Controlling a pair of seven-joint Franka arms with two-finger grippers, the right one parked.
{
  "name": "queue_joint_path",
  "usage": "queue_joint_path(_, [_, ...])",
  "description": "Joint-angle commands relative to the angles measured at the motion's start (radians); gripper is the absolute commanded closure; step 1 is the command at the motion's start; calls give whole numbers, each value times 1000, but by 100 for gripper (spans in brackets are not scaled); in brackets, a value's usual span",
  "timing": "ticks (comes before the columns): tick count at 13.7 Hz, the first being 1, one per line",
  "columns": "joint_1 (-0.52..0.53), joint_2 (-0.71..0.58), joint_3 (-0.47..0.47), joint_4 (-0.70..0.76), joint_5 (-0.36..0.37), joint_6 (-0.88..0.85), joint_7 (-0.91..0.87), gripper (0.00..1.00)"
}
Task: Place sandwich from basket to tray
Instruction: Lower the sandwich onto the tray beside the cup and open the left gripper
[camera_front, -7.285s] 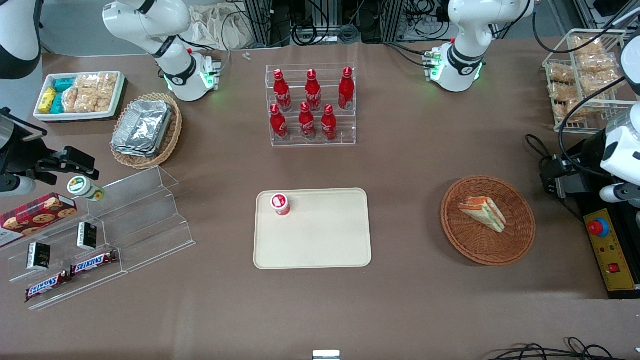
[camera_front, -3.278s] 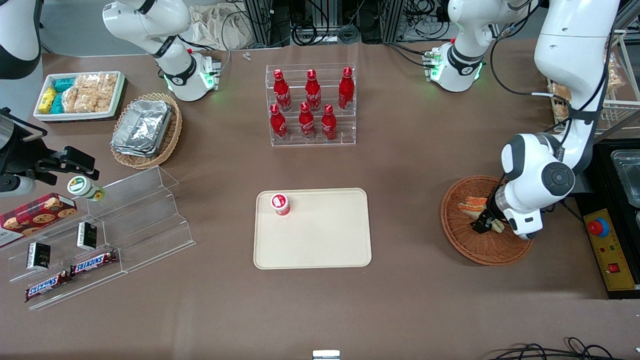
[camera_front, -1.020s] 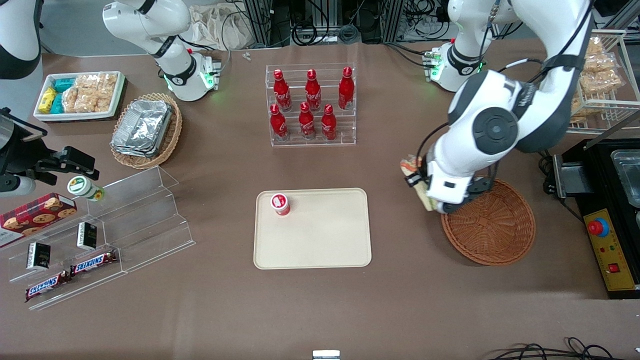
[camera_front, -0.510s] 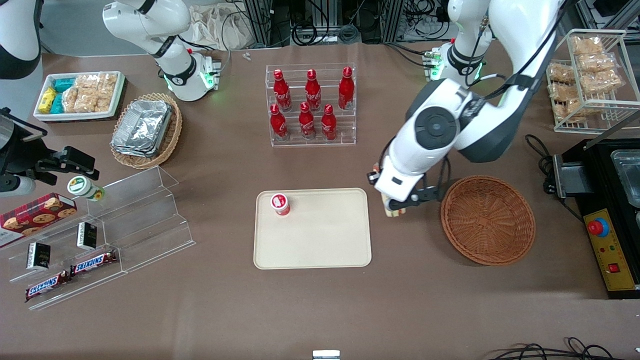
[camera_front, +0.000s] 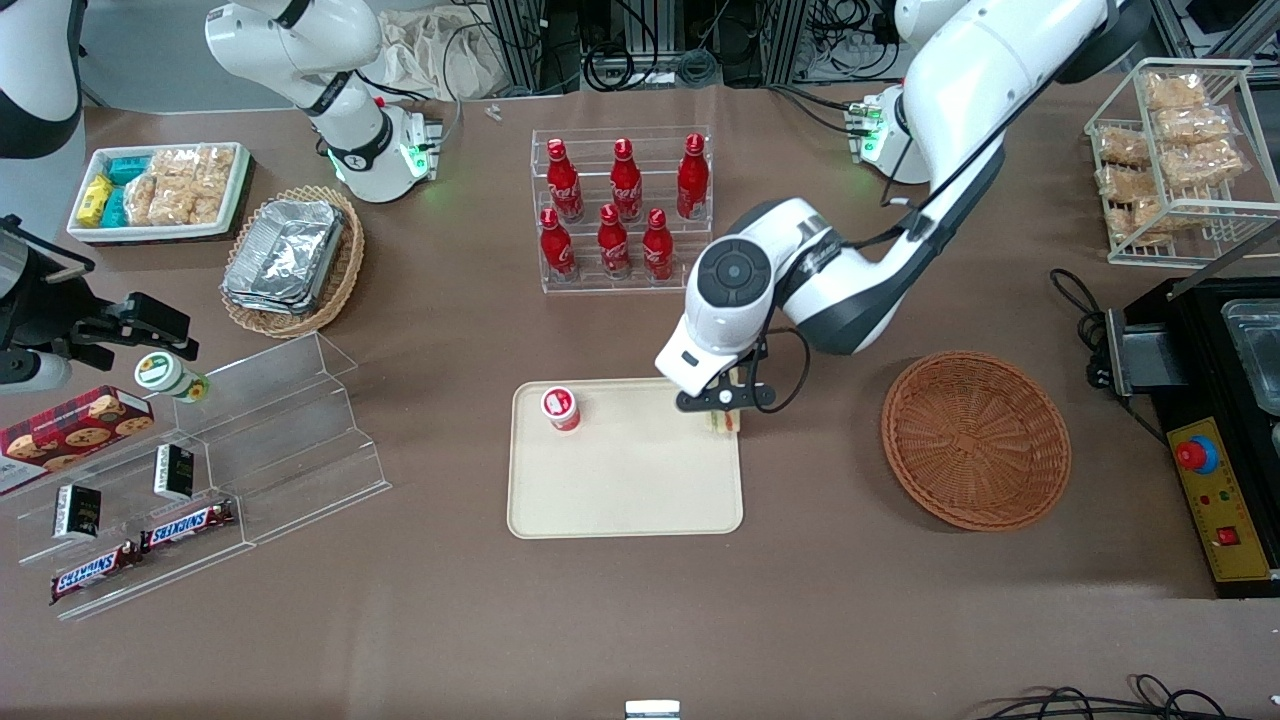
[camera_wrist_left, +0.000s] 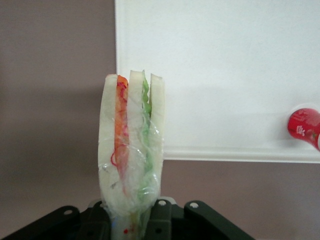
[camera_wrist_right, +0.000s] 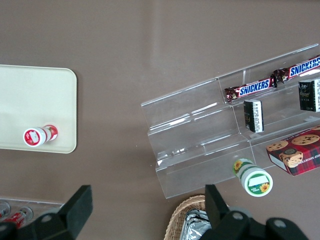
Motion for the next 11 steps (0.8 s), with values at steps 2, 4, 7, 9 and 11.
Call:
queue_joint_path(2, [4, 111, -4, 39, 29, 58, 14, 100])
queue_joint_path(4, [4, 140, 2, 34, 85, 101, 11, 100])
queue_joint_path(7, [4, 172, 3, 36, 108, 118, 13, 100])
queue_joint_path(9, [4, 190, 14, 39, 136, 132, 13, 100])
queue_joint_path(11, [4, 192, 29, 39, 145, 185, 11, 100])
